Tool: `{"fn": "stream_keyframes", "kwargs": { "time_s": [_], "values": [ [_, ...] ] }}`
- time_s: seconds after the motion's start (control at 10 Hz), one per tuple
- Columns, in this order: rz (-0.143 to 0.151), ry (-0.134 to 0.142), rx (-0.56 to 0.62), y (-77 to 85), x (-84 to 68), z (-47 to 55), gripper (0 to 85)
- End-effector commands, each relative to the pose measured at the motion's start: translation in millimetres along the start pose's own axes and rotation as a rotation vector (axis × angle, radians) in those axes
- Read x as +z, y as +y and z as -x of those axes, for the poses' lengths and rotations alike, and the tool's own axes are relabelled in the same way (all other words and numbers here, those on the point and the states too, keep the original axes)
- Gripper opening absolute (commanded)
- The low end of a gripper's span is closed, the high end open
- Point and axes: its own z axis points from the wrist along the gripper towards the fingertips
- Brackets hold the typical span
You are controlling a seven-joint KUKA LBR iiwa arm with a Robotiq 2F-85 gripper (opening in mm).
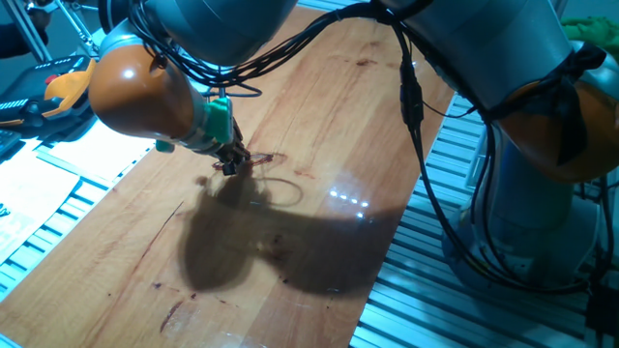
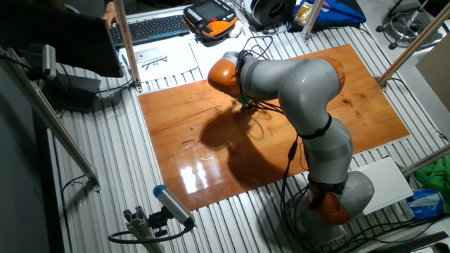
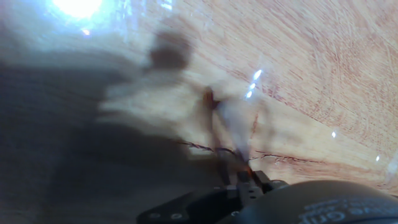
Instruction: Unfold the leg of the glasses (with one hand)
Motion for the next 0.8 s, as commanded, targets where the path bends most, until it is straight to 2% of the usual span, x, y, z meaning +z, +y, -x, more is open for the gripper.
{"fn": "stream_keyframes", "kwargs": {
  "time_s": [0.0, 0.2, 0.5, 0.7],
  "values": [
    [0.0, -0.001, 0.0, -0.1, -0.2, 0.1, 0.0],
    [0.017, -0.003, 0.001, -1.4, -1.9, -1.0, 0.0],
    [0.074, 0.003, 0.02, -10.9, -11.1, -6.5, 0.0],
    [0.143, 0.008, 0.048, -14.5, -15.6, -9.0, 0.0]
  ]
}}
